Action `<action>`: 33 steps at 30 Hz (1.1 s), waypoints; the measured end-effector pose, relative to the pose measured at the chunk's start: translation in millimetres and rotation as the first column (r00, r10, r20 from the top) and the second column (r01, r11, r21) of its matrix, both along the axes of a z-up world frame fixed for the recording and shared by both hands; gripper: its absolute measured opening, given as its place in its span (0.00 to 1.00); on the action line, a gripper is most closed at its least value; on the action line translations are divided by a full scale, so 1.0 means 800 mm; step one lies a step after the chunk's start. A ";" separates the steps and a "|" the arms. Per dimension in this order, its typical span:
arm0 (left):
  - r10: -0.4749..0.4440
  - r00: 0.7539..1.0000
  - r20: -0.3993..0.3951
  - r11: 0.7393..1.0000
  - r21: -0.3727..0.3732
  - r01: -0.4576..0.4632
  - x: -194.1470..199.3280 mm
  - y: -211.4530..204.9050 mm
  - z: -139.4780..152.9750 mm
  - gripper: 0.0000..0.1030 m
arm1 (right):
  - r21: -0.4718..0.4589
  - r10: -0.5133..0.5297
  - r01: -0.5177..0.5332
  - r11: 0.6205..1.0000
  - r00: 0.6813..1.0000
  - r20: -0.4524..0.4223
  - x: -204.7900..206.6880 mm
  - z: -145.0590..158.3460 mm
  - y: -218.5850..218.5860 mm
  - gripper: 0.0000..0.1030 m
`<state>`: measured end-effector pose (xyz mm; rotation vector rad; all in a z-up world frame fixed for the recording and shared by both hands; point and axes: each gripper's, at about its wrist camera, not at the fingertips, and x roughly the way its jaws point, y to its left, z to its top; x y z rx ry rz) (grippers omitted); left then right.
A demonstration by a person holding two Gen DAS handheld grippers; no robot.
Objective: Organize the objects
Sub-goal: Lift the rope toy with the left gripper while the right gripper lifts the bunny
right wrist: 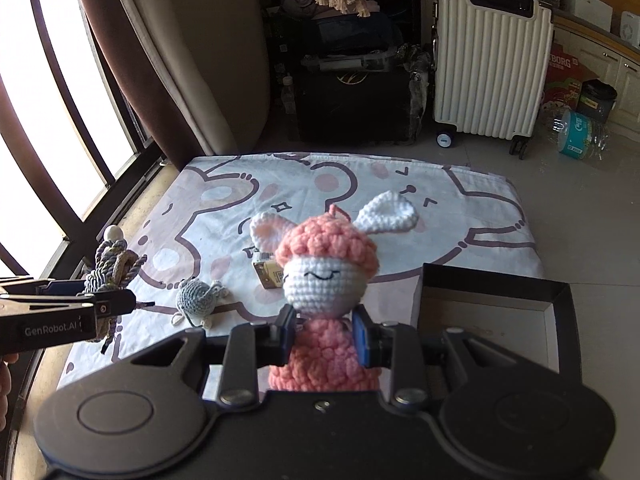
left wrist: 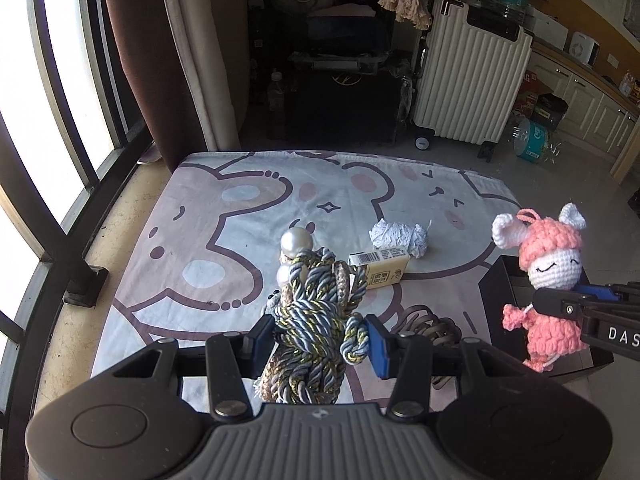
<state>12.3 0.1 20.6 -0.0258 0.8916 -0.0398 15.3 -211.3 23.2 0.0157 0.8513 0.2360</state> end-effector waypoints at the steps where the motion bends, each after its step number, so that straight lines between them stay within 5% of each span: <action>1: -0.001 1.000 0.001 1.000 0.001 0.001 0.000 -0.001 0.001 0.48 | 0.000 -0.002 0.002 1.000 1.000 0.002 0.000 0.001 -0.001 0.30; 33: -0.025 1.000 -0.019 1.000 0.010 0.025 0.011 -0.027 0.000 0.48 | 0.004 -0.014 0.014 1.000 1.000 0.027 0.004 -0.001 -0.019 0.30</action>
